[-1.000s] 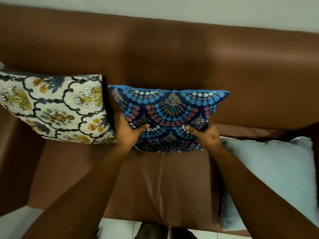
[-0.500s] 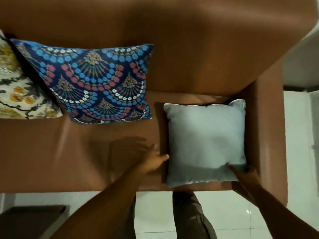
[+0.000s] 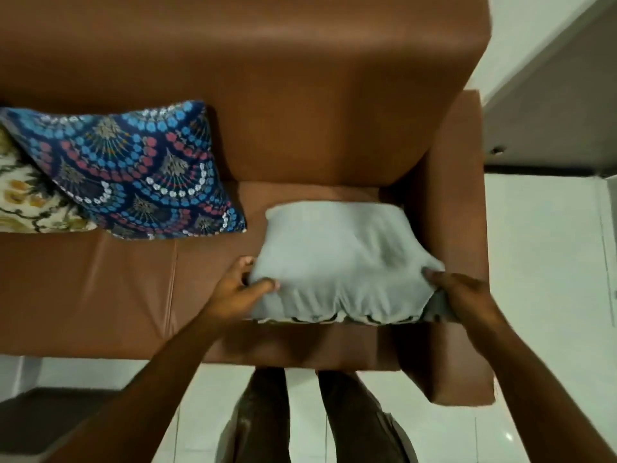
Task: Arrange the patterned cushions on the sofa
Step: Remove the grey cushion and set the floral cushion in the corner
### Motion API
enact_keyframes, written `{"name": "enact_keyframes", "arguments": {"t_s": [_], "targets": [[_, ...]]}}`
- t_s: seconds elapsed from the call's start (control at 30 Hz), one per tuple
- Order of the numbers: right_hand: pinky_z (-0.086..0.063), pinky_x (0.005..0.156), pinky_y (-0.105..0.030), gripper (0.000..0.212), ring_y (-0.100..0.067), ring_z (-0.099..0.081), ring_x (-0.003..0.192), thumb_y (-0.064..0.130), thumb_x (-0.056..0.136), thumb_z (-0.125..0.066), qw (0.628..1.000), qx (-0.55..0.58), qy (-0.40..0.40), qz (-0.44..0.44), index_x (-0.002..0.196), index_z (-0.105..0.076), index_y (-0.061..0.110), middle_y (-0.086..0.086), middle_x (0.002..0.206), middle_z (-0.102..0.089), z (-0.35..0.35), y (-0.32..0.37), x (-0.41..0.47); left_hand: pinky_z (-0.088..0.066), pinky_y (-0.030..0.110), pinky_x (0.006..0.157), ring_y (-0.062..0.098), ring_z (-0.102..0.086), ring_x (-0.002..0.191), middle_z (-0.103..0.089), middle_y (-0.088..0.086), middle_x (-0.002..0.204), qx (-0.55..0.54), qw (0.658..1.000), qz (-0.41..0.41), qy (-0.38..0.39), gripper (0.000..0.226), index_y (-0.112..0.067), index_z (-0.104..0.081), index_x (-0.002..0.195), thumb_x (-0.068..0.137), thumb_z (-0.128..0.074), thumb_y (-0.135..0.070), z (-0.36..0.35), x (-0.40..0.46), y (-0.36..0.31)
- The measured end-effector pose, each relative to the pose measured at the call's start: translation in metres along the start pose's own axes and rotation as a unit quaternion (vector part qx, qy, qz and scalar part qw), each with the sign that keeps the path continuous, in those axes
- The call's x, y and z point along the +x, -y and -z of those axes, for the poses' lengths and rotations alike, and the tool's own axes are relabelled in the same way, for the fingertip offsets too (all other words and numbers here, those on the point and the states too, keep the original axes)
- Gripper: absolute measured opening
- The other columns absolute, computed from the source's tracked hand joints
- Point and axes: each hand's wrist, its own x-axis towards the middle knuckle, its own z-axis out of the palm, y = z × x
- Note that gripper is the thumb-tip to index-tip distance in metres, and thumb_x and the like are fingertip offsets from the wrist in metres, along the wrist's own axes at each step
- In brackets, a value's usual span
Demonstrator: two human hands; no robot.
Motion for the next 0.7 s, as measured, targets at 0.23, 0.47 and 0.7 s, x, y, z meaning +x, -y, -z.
{"name": "enact_keyframes", "arguments": {"t_s": [0.23,0.47,0.7], "targets": [[-0.062,0.077,-0.038,0.082,-0.016,-0.076,0.101,0.042,0.075,-0.085,0.946,0.246,0.083,0.194,0.146,-0.052,0.017,-0.001,0.123,-0.074,-0.013,0.119,0.05,-0.054,0.011,0.083,0.0,-0.069,0.102,-0.071,-0.018,0.116,-0.048,0.99,-0.132,-0.021,0.062,-0.027,-0.055,0.129,0.075,-0.085,-0.033,-0.002,0.054,-0.098],[-0.054,0.105,-0.047,0.107,-0.019,-0.063,0.128,0.033,0.054,-0.098,0.977,0.076,0.065,0.187,0.148,-0.048,0.021,0.002,0.14,-0.065,-0.057,0.096,0.104,-0.033,0.034,0.118,0.02,-0.039,0.144,-0.041,-0.003,0.149,0.118,0.983,-0.139,-0.034,0.128,-0.014,-0.016,0.155,0.059,-0.097,-0.034,-0.029,0.125,-0.109],[-0.05,0.103,-0.029,0.094,-0.014,-0.056,0.135,0.04,0.071,-0.09,0.978,0.108,-0.01,0.177,0.151,-0.042,0.028,0.009,0.146,-0.058,-0.065,0.04,0.097,-0.041,0.03,0.109,0.013,-0.048,0.135,-0.049,0.001,0.151,0.093,0.977,-0.166,-0.102,0.119,-0.017,-0.023,0.157,0.064,-0.095,-0.032,-0.039,0.125,-0.067]]}}
